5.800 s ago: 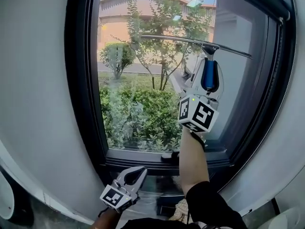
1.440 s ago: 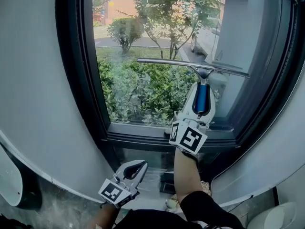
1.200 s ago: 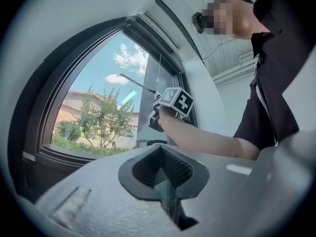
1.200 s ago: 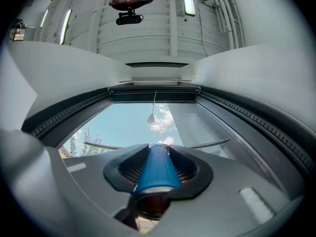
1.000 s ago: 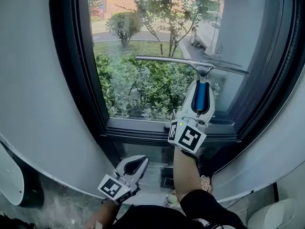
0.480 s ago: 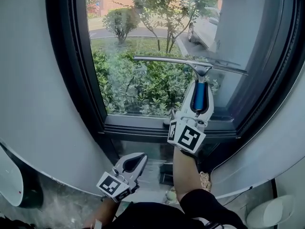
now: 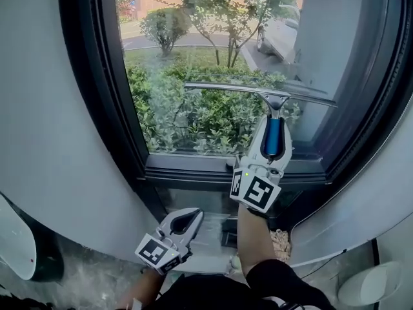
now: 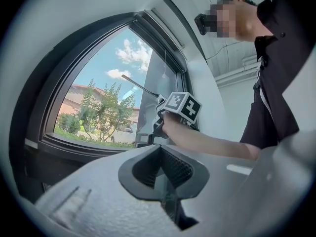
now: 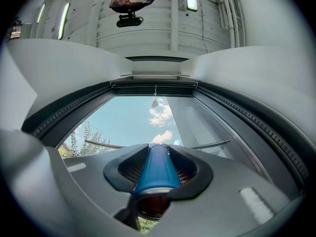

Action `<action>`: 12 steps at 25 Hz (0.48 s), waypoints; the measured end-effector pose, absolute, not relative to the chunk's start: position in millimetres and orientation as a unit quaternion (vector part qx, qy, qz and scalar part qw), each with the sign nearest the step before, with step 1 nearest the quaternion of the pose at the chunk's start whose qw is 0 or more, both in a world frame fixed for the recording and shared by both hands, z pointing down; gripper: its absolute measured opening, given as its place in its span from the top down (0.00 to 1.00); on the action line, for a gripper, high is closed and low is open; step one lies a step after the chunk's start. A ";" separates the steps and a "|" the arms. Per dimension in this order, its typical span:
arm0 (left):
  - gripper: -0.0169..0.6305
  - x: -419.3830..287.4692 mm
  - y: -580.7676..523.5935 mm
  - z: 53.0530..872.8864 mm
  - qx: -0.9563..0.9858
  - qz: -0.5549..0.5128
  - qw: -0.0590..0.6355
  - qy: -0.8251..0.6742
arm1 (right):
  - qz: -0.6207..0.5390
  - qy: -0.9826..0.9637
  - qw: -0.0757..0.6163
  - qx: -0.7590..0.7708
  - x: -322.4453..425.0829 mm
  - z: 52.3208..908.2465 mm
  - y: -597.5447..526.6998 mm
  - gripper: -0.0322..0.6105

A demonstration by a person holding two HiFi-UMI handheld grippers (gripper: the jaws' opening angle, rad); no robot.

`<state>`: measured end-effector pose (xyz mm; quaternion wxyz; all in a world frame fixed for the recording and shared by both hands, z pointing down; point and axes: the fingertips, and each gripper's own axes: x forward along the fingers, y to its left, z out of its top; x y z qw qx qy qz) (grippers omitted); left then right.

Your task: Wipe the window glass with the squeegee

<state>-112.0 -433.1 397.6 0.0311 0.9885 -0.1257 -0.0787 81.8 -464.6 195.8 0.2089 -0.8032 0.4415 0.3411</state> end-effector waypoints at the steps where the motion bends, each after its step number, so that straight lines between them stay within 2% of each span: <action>1: 0.97 -112.4 -433.0 399.2 0.989 -0.076 0.032 -0.125 | 0.340 0.441 0.209 -0.804 81.8 197.4 -464.3 0.74; 12: 0.97 -113.7 -433.3 408.2 0.989 -0.065 0.041 -0.124 | 0.331 0.447 0.198 -0.807 79.6 217.3 -464.6 0.74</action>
